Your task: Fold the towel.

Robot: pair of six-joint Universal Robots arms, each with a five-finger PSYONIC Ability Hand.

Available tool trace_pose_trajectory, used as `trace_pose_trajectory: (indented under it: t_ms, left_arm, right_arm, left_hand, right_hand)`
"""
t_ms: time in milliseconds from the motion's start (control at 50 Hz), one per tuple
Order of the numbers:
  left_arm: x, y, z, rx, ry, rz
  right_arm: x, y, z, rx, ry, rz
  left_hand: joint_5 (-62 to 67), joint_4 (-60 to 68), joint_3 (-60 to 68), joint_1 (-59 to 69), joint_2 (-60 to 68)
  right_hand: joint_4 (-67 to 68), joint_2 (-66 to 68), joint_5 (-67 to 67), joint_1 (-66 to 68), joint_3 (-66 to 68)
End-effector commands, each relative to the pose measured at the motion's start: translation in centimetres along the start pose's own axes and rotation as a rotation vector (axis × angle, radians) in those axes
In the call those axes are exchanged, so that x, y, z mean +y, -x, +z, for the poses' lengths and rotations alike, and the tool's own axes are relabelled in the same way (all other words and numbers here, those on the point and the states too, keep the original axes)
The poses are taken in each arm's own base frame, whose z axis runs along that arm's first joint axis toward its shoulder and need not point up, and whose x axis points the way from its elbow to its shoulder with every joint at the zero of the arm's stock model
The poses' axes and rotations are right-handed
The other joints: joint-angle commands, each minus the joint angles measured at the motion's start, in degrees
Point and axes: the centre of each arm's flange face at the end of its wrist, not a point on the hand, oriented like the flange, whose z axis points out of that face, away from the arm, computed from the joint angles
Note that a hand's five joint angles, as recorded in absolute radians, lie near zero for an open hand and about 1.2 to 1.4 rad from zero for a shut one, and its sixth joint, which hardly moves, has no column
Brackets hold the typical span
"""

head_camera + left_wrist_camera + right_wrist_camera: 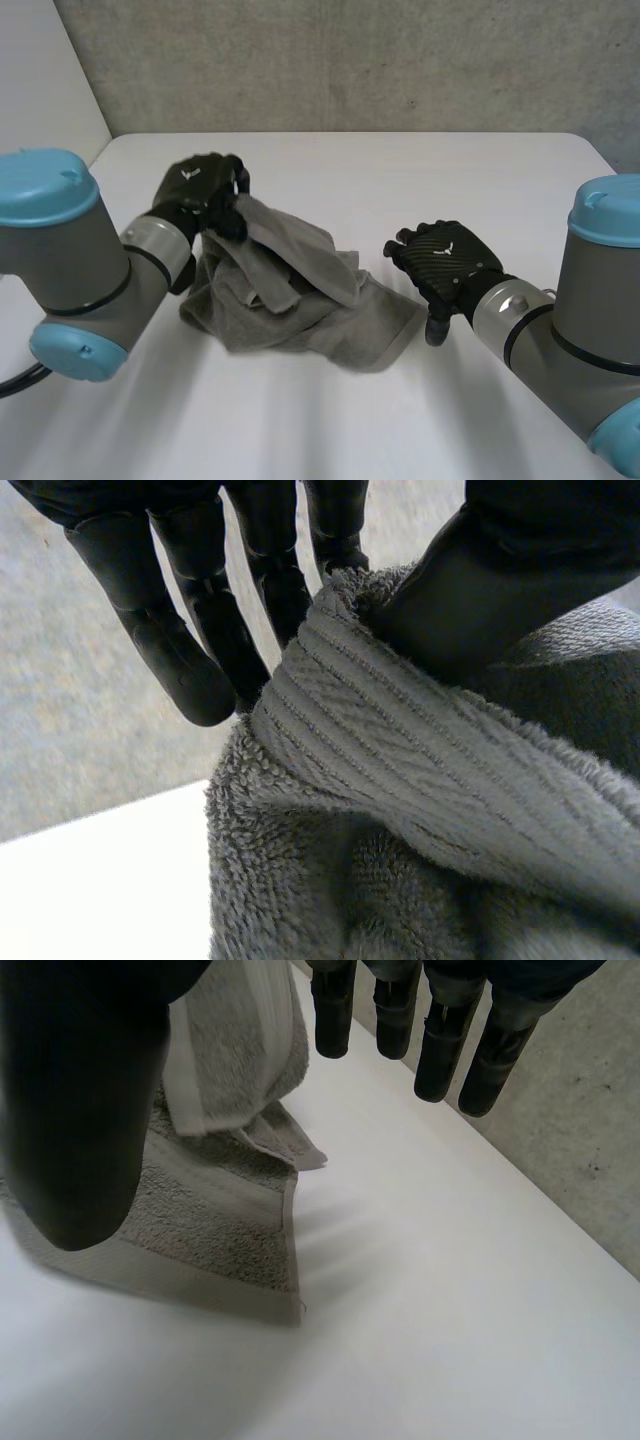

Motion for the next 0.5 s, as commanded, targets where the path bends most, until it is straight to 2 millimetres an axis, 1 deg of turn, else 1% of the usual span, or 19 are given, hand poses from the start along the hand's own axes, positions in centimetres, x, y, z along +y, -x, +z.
trace_pose_trajectory:
  t_ms: [20,40,60,100,120,160,180,200,220,260,280,320,340,380,400,440,460,500]
  left_arm:
    - [-2.1,0.0,-0.2,-0.007,-0.058,0.002]
    - [-2.1,0.1,-0.1,-0.01,-0.058,0.003]
    - [-2.1,0.1,-0.1,-0.01,-0.058,0.003]
    - [-2.0,0.5,-0.1,-0.022,-0.056,0.002]
    - [-2.0,0.6,-0.1,-0.022,-0.056,0.002]
    - [-2.0,1.6,0.2,-0.05,-0.055,-0.001]
    - [-2.0,1.6,0.2,-0.05,-0.055,-0.001]
    - [-2.0,2.1,0.3,-0.062,-0.055,-0.003]
    - [-2.0,2.1,0.3,-0.062,-0.055,-0.003]
    - [-2.0,2.9,0.4,-0.082,-0.052,-0.006]
    - [-2.0,2.9,0.4,-0.082,-0.052,-0.006]
    - [-1.9,3.2,0.4,-0.089,-0.046,-0.007]
    - [-1.9,3.2,0.4,-0.089,-0.046,-0.007]
    - [-1.8,3.2,0.3,-0.089,-0.043,-0.009]
    - [-1.7,3.2,0.3,-0.089,-0.039,-0.011]
    - [-1.5,3.1,0.2,-0.088,-0.034,-0.015]
    - [-1.4,3.1,0.2,-0.088,-0.03,-0.015]
    - [-1.4,3.1,0.1,-0.089,-0.028,-0.015]
  right_arm:
    - [1.7,1.0,2.3,-0.036,0.048,0.036]
    - [2.0,1.0,2.9,-0.039,0.056,0.055]
    - [2.0,1.0,2.9,-0.039,0.057,0.056]
    - [2.1,1.1,3.9,-0.052,0.057,0.104]
    - [2.1,1.1,3.9,-0.053,0.057,0.104]
    - [1.6,1.2,4.8,-0.085,0.027,0.144]
    - [1.6,1.2,4.8,-0.086,0.027,0.145]
    - [1.5,1.2,5.4,-0.107,0.016,0.165]
    - [1.5,1.2,5.4,-0.107,0.016,0.165]
    - [1.7,1.5,6.7,-0.136,0.013,0.211]
    - [1.7,1.5,6.7,-0.136,0.013,0.211]
    - [1.8,1.7,7.9,-0.144,0.012,0.255]
    - [1.8,1.7,7.9,-0.144,0.011,0.256]
    - [1.7,2.2,9.0,-0.158,-0.001,0.289]
    - [1.7,2.2,9.0,-0.158,-0.001,0.289]
    - [2.0,2.6,10.3,-0.166,-0.004,0.31]
    - [2.0,2.6,10.3,-0.166,-0.004,0.31]
    - [2.4,3.4,11.4,-0.179,-0.001,0.321]
  left_hand:
    - [-15.15,-7.07,-8.39,-3.69,-5.45]
    - [-15.15,-7.07,-8.39,-3.69,-5.45]
    - [-15.15,-7.07,-8.39,-3.69,-5.45]
    - [-15.15,-7.07,-8.39,-3.69,-5.45]
    - [-15.15,-7.07,-8.39,-3.69,-5.45]
    - [-15.15,-7.07,-8.39,-3.69,-5.45]
    - [-15.15,-7.07,-8.39,-3.69,-5.45]
    - [-15.15,-7.07,-8.39,-3.69,-5.45]
    - [-15.15,-7.07,-8.39,-3.69,-5.45]
    - [-15.15,-7.07,-8.39,-3.69,-5.45]
    - [-15.15,-7.07,-8.39,-3.69,-5.45]
    - [-15.15,-7.07,-8.39,-3.69,-5.45]
    - [-15.15,-7.07,-8.39,-3.69,-5.45]
    - [-15.15,-7.07,-8.39,-3.69,-5.45]
    - [-15.15,-7.07,-8.39,-3.69,-5.45]
    - [-15.15,-7.07,-8.39,-3.69,-5.45]
    - [-15.15,-7.07,-8.39,-3.69,-5.45]
    - [-15.15,-7.07,-8.39,-3.69,-5.45]
  right_hand:
    - [-4.75,-4.14,-3.54,-3.08,-4.01]
    - [-4.75,-4.14,-3.54,-3.08,-4.01]
    - [-4.75,-4.14,-3.54,-3.08,-4.01]
    - [-4.75,-4.14,-3.54,-3.08,-4.01]
    - [-4.75,-4.14,-3.54,-3.08,-4.01]
    - [-4.75,-4.14,-3.54,-3.08,-4.01]
    - [-4.75,-4.14,-3.54,-3.08,-4.01]
    - [-4.75,-4.14,-3.54,-3.08,-4.01]
    - [-4.75,-4.14,-3.54,-3.08,-4.01]
    - [-4.75,-4.14,-3.54,-3.08,-4.01]
    - [-4.75,-4.14,-3.54,-3.08,-4.01]
    - [-4.75,-4.14,-3.54,-3.08,-4.01]
    - [-4.75,-4.14,-3.54,-3.08,-4.01]
    - [-4.75,-4.14,-3.54,-3.08,-4.01]
    - [-4.75,-4.14,-3.54,-3.08,-4.01]
    - [-4.51,-3.9,-3.29,-2.84,-3.77]
    - [-4.5,-3.89,-3.29,-2.83,-3.76]
    - [-0.49,0.12,0.73,1.18,0.25]
